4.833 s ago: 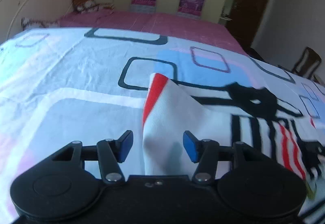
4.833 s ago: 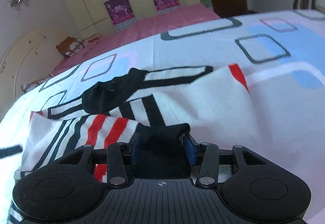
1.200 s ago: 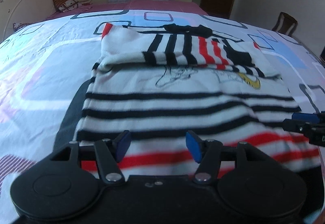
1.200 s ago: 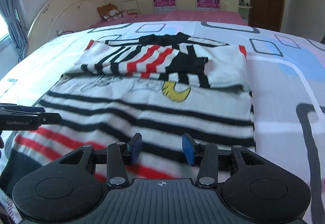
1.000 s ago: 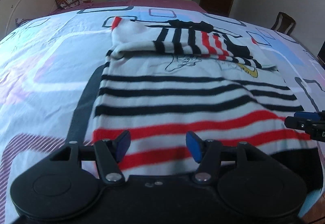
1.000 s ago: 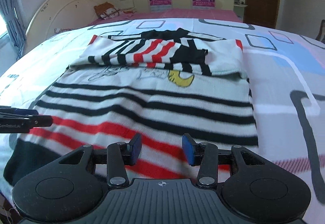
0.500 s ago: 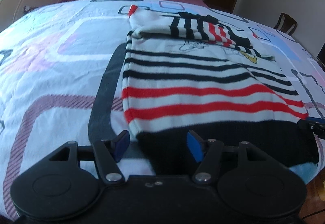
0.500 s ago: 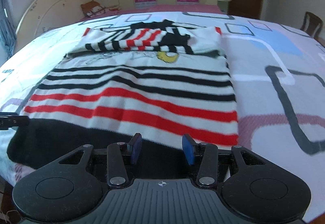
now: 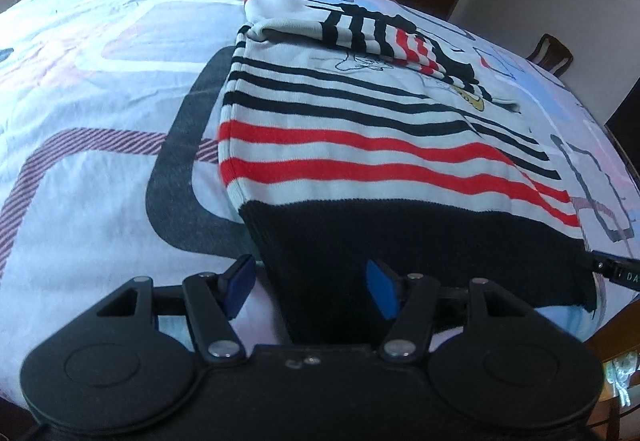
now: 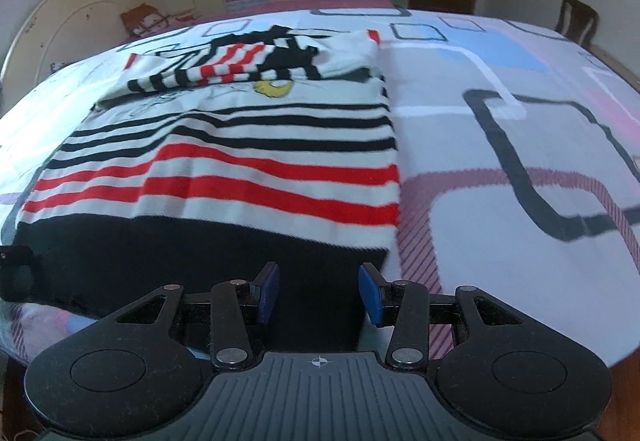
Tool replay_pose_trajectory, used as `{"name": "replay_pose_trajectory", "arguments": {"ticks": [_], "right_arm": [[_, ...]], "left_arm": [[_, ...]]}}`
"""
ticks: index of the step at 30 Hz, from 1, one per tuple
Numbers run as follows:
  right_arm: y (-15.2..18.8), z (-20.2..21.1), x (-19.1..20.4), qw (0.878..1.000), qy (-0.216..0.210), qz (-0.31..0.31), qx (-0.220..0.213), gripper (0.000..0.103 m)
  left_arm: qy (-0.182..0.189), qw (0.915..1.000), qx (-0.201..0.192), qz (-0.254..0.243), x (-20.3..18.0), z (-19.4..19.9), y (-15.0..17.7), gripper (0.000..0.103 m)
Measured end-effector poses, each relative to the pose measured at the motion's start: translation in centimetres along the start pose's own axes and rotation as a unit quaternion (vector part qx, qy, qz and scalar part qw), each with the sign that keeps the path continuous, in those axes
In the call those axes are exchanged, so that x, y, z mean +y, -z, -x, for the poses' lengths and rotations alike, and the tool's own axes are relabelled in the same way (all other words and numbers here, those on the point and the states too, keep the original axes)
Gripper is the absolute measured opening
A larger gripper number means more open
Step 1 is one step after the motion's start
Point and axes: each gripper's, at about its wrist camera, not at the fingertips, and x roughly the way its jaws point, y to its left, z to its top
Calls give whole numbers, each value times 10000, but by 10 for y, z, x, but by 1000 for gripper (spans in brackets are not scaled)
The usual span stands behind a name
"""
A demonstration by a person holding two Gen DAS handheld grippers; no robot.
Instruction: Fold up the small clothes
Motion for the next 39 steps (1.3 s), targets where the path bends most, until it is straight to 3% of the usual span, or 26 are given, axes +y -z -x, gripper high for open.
{"name": "replay_pose_trajectory", "arguments": {"ticks": [6,10,16,18,21,23,30,39], "right_arm": [[7,-1,-10,9997,112,-227,61,44],[7,-7,-12,9993,-86,-339,156,44],[7,-9,-5,9987,-305,-333,253,43],[7,-10,-4,9986,-333,-286,279,24],[6,-11,-4,9986,-358,-260,302,21],[5,-9,-4,9988,-354,-230,265,7],[-19,13,-4,9970,-618,-408,-224,5],[-86,17,-5,9900,-895,-558,-940,5]], "left_arm": [[105,9999,-33,92,-1,-2,3,60],[225,9995,-51,205,0,-2,3,55],[426,9985,-14,353,2,-3,3,31],[469,9982,-9,362,4,-4,2,17],[538,9980,5,325,4,-6,0,11],[622,9974,-72,348,5,-2,-3,10],[924,9936,-585,287,3,20,-32,10],[1164,9862,-1137,303,-6,21,-94,10]]}}
